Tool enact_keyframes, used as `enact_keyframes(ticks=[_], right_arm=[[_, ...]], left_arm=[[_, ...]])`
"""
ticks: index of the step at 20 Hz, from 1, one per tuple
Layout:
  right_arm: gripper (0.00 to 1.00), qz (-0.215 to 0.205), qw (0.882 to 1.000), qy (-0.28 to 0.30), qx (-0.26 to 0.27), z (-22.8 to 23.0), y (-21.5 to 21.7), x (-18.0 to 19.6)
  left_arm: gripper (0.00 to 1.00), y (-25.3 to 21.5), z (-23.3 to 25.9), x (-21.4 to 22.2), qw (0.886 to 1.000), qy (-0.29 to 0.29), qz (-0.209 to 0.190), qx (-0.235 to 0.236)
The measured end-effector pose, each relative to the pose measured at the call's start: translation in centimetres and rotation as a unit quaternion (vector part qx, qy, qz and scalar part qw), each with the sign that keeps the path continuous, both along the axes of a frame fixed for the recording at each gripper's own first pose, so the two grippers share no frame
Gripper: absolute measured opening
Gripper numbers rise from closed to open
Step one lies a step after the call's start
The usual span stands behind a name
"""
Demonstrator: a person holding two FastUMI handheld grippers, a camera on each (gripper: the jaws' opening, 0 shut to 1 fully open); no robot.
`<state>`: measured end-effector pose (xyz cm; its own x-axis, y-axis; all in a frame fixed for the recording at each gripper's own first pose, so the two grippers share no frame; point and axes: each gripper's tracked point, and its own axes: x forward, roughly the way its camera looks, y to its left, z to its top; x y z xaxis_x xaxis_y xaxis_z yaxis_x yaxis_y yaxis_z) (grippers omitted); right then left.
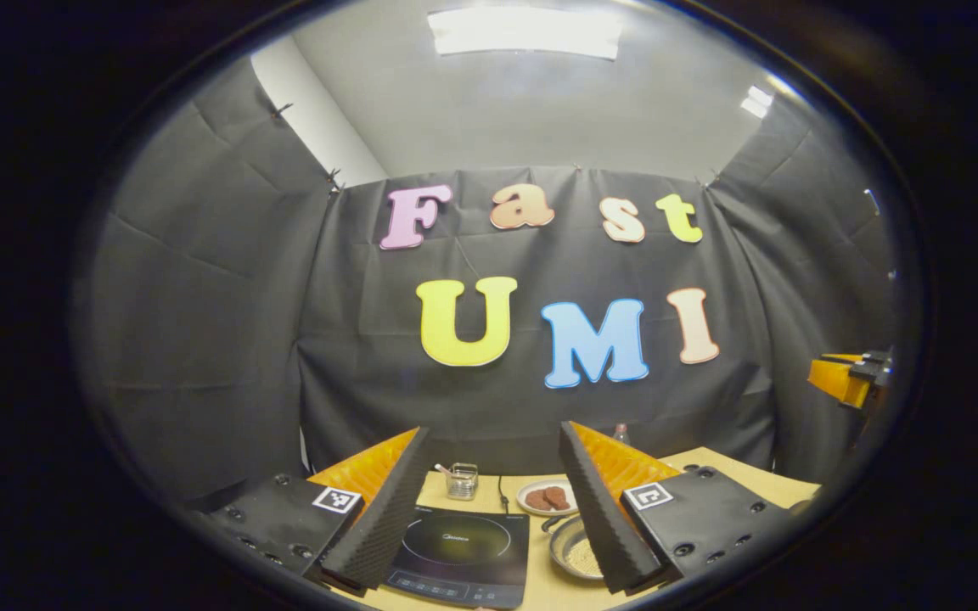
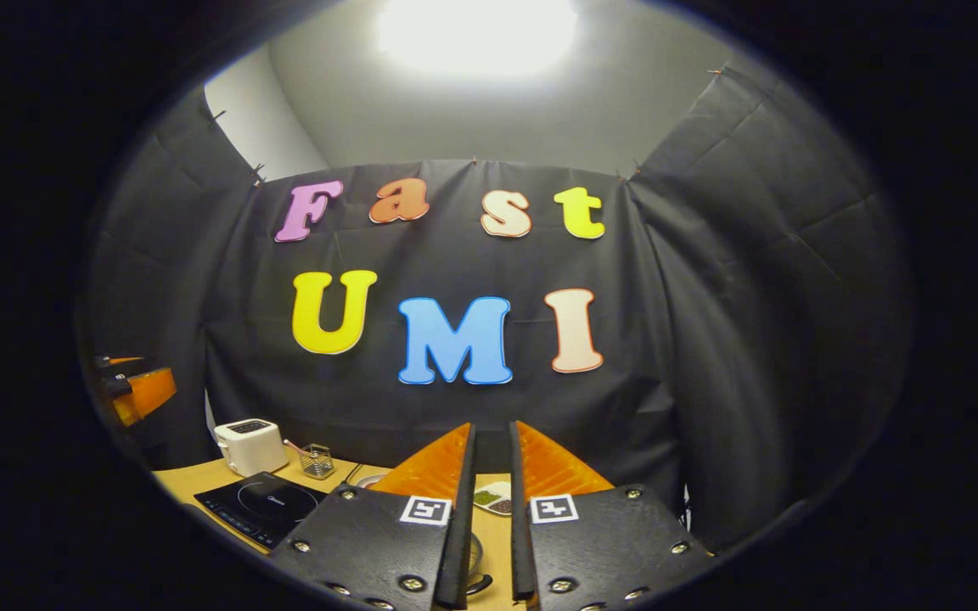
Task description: First push the handle of the pot to place it horizontally, then grasp the pot with both hands and set it on the induction cooktop.
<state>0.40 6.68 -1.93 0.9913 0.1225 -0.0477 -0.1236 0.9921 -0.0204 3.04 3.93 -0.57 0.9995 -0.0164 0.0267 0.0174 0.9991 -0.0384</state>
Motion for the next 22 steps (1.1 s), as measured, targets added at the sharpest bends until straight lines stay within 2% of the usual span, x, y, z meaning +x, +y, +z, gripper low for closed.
enact_keyframes(ticks=[1, 2, 3, 4, 5, 6, 7, 8, 12, 13, 14, 16, 17, 22], right_arm=[[0.24, 0.007, 1.000, 0.006, -0.010, -0.5, 0.8, -0.3], [0.14, 0.008, 1.000, -0.002, -0.012, -0.4, 0.8, 0.1], [0.04, 0.031, 0.999, 0.003, -0.012, -0.8, 1.7, -0.5], [0.04, 0.041, 0.999, 0.014, -0.017, -1.6, 3.2, -0.5], [0.02, 0.055, 0.998, 0.028, -0.026, -2.9, 4.2, -0.8], [0.02, 0.070, 0.996, 0.040, -0.034, -3.9, 5.1, -1.1], [0.01, 0.085, 0.994, 0.054, -0.040, -4.8, 6.1, -1.5], [0.01, 0.099, 0.992, 0.068, -0.048, -6.1, 7.0, -1.9], [0.01, 0.151, 0.978, 0.129, -0.069, -10.9, 9.4, -3.4], [0.01, 0.161, 0.973, 0.145, -0.073, -12.3, 9.8, -3.6], [0.01, 0.176, 0.968, 0.160, -0.076, -13.2, 10.3, -3.8], [0.01, 0.206, 0.958, 0.182, -0.081, -15.2, 11.1, -4.0], [0.01, 0.220, 0.952, 0.195, -0.084, -16.4, 11.2, -4.1], [0.01, 0.276, 0.913, 0.295, -0.066, -22.8, 10.6, -5.5]], left_arm=[[0.99, 0.4, -0.3, 0.2, 1.000, 0.003, -0.001, -0.001], [0.97, 0.6, -0.7, 0.4, 1.000, 0.004, -0.005, -0.002], [0.96, 1.1, -1.0, 0.5, 1.000, 0.006, -0.007, -0.002], [0.94, 1.8, -1.4, 0.7, 1.000, 0.010, -0.007, -0.001], [0.97, 2.3, -1.8, 0.7, 1.000, 0.014, -0.010, -0.002], [0.94, 2.7, -2.2, 0.8, 1.000, 0.015, -0.013, -0.004], [0.99, 3.2, -2.4, 0.9, 1.000, 0.016, -0.014, -0.004], [0.97, 4.0, -2.8, 0.9, 1.000, 0.019, -0.011, -0.001], [0.98, 5.7, -3.0, 1.2, 1.000, 0.021, 0.000, -0.002], [0.99, 6.0, -3.0, 1.5, 1.000, 0.022, 0.004, 0.000], [0.94, 6.4, -3.2, 1.8, 1.000, 0.024, 0.010, 0.003], [0.94, 6.6, -3.3, 2.4, 0.999, 0.027, 0.020, 0.009], [0.99, 6.5, -3.2, 2.8, 0.999, 0.026, 0.025, 0.009], [0.94, 5.6, -4.0, 4.7, 0.998, 0.039, 0.039, 0.018]])
